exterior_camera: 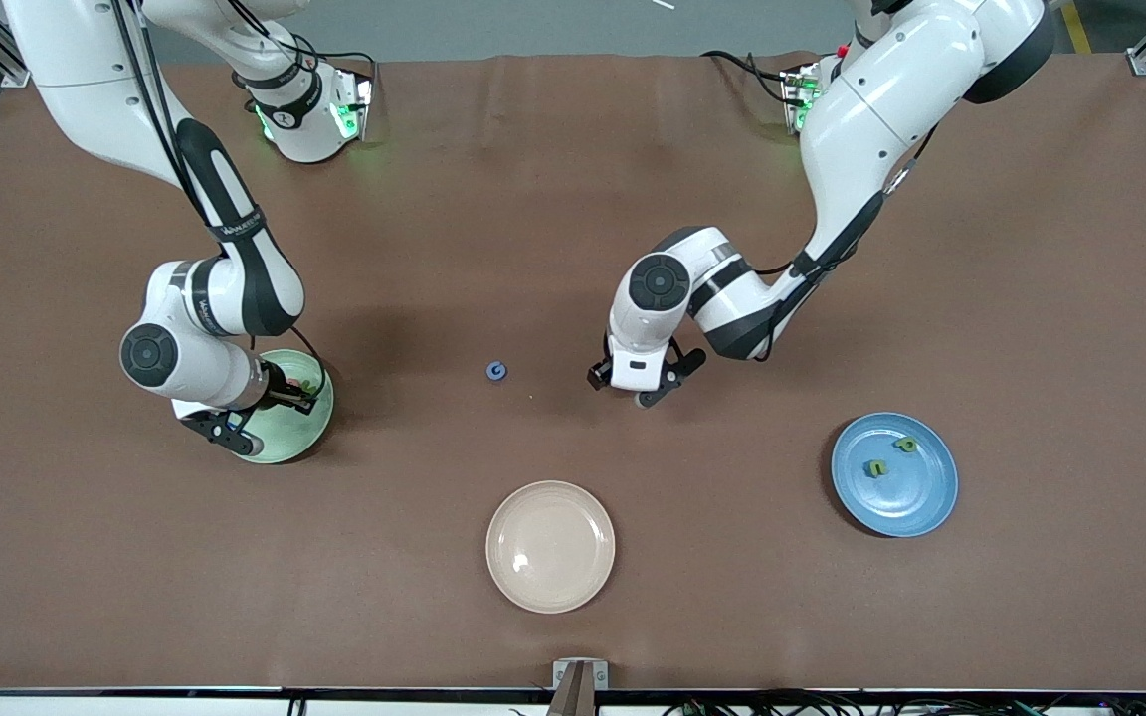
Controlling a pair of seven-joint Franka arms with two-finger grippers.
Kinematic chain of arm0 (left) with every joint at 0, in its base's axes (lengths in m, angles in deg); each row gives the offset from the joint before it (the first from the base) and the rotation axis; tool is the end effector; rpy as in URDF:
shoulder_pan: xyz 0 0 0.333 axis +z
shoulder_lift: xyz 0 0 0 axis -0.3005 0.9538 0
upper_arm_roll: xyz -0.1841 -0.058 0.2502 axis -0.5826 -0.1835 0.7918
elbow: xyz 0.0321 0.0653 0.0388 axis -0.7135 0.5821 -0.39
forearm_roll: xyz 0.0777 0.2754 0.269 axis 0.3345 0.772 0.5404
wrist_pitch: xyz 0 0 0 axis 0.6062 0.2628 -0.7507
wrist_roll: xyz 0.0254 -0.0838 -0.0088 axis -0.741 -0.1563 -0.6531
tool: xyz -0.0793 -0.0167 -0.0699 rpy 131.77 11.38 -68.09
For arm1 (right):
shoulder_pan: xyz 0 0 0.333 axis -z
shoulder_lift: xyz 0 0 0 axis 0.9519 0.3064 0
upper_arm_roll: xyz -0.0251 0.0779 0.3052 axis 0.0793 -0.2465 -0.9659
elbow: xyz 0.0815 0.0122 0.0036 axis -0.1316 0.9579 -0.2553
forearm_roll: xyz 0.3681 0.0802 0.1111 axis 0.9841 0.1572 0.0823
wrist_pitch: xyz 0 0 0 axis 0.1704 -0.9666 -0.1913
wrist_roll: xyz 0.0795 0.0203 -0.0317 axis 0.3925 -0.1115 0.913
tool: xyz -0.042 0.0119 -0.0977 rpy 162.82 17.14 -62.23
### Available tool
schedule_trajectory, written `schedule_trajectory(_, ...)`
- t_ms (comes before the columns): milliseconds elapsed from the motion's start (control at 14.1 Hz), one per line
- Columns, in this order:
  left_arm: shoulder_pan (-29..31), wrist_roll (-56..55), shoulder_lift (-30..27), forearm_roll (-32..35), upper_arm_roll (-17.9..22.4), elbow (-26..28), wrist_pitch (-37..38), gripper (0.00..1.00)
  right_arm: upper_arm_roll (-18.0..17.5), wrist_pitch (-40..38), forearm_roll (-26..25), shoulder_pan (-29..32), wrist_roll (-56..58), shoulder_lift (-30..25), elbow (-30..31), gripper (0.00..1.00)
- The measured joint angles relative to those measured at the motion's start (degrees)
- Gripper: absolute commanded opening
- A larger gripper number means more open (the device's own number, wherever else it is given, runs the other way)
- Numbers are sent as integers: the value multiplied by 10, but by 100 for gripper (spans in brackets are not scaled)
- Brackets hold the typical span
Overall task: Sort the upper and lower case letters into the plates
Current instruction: 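Place the green N on the green plate while the left gripper reaches the m, then place the blue m on the blue plate while the right gripper reaches the C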
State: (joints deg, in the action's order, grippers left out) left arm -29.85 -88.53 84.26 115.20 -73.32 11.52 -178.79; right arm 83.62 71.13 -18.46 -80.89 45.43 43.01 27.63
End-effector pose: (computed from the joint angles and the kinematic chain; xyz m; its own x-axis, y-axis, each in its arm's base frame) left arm 0.5046 -0.4509 0.1881 0.7604 0.6424 -0.0954 0.6471 -0.7619 0.0279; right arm 0.5852 0.0577 0.1961 0.8853 -0.4380 -0.1561 -0.4405 -0.8975 0.0207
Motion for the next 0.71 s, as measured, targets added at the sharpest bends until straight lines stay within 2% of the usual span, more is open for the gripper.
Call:
schedule_trajectory(142,-14,-10,8,1,9,-4,-4,65,0,4,0,0,0,6,0,7)
schedule_trajectory(212,-19,-10,11,1,13,-6,-4,56,0,8,0,0,0,8,0,9)
schedule_trajectory(283,-23,-10,13,1,15,-9,-4,42,0,10,0,0,0,11,0,18)
schedule_trajectory(354,-25,-10,14,1,18,-10,-4,31,0,11,0,0,0,12,0,43)
schedule_trajectory(425,-25,-10,14,0,18,-13,-4,22,0,11,0,0,0,12,0,90)
schedule_trajectory(495,-25,-10,14,0,19,-15,-4,11,0,11,0,0,1,12,0,100)
schedule_trajectory(566,-25,-10,14,1,21,-18,-4,4,0,11,0,0,1,12,0,100)
schedule_trajectory(708,-25,-8,15,2,25,-22,-4,1,-1,9,0,0,2,12,-4,100)
